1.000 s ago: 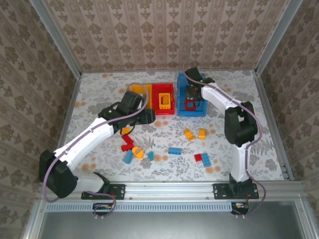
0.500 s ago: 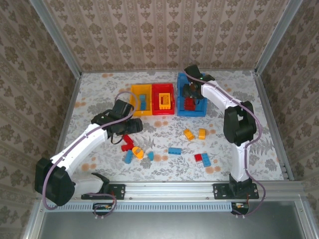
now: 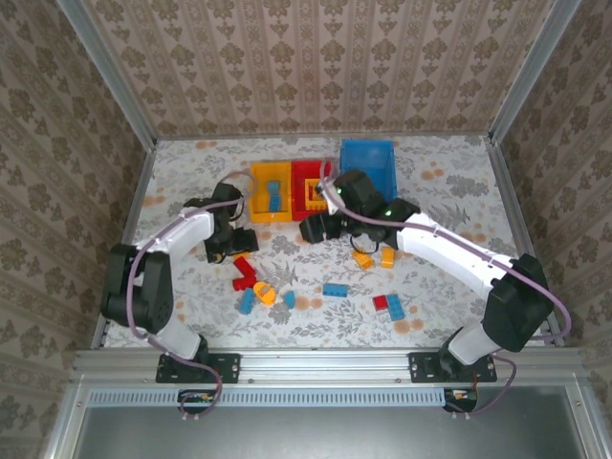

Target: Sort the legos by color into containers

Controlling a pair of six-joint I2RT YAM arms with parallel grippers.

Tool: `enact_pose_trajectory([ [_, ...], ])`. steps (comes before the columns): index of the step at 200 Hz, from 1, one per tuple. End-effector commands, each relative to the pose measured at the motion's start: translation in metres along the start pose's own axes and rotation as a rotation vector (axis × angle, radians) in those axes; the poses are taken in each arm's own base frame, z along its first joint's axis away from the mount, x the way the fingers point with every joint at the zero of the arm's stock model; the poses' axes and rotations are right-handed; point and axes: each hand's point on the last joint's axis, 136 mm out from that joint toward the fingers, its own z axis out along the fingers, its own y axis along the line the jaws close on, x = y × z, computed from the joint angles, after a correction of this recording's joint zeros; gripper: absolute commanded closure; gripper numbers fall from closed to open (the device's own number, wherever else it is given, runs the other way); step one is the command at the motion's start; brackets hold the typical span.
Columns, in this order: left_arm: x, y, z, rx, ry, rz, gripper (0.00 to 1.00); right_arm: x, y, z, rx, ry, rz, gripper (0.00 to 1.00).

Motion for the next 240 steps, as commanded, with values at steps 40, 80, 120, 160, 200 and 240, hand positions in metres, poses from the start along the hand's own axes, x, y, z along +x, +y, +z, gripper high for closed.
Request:
enact_pose_trajectory([
  [40, -0.013, -0.003, 0.023, 0.021, 0.031, 0.049, 0.22, 0.028, 0.030, -0.002, -0.120, 0.049, 0.000, 0.25],
  [80, -0.019, -0.009, 0.016, 0.068, -0.030, 0.056, 0.53, 0.025, 0.028, -0.005, -0.104, 0.040, 0.001, 0.26],
  [120, -0.030, -0.030, -0.054, 0.117, -0.174, 0.110, 0.60, 0.020, 0.015, -0.028, -0.024, -0.058, -0.001, 0.28],
  [160, -0.056, -0.114, -0.107, 0.330, -0.259, 0.220, 0.61, 0.025, -0.016, -0.062, 0.102, -0.259, -0.004, 0.24],
  [200, -0.098, -0.194, -0.092, 0.364, -0.267, 0.335, 0.62, 0.048, -0.038, -0.070, 0.174, -0.215, -0.003, 0.23],
  [240, -0.136, -0.232, -0.058, 0.329, -0.263, 0.359, 0.63, 0.075, -0.047, -0.067, 0.205, -0.096, -0.034, 0.23],
])
